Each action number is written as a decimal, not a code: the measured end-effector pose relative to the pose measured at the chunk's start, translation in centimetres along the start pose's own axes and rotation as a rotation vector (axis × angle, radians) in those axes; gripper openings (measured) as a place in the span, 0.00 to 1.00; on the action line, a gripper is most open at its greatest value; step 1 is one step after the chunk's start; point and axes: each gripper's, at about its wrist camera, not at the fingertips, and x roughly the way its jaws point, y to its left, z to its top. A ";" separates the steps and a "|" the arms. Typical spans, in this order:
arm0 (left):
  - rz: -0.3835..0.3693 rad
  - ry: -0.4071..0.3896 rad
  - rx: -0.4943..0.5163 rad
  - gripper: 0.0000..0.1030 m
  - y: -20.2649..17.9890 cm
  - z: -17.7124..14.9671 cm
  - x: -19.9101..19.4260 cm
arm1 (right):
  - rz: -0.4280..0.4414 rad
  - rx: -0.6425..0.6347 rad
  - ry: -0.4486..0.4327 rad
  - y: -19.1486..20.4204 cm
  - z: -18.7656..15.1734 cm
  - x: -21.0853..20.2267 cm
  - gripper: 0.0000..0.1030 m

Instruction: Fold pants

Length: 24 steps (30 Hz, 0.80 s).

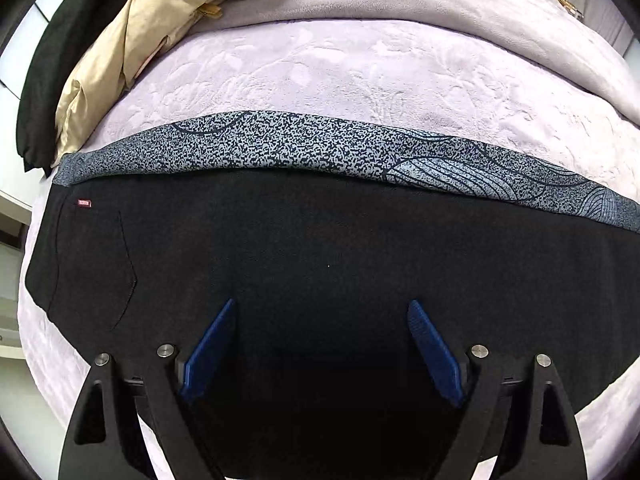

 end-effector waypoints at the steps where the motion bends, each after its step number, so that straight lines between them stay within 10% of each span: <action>1: -0.001 0.018 0.002 0.85 0.2 0.1 -0.3 | -0.027 0.001 0.009 -0.3 0.0 0.5 0.21; 5: 0.014 0.008 0.023 0.85 2.4 -0.8 -2.0 | -0.126 -0.114 -0.021 3.0 -1.2 -1.1 0.29; 9: 0.042 0.017 -0.001 0.85 6.3 -1.4 -1.9 | -0.044 -0.250 0.077 6.9 -5.3 -1.0 0.29; 17: 0.154 -0.058 0.008 0.85 15.4 1.6 0.4 | 0.207 -0.289 0.468 14.0 -21.8 12.2 0.29; 24: 0.076 -0.016 -0.008 1.00 21.1 3.0 5.0 | 0.275 -0.212 0.432 17.0 -29.1 18.9 0.31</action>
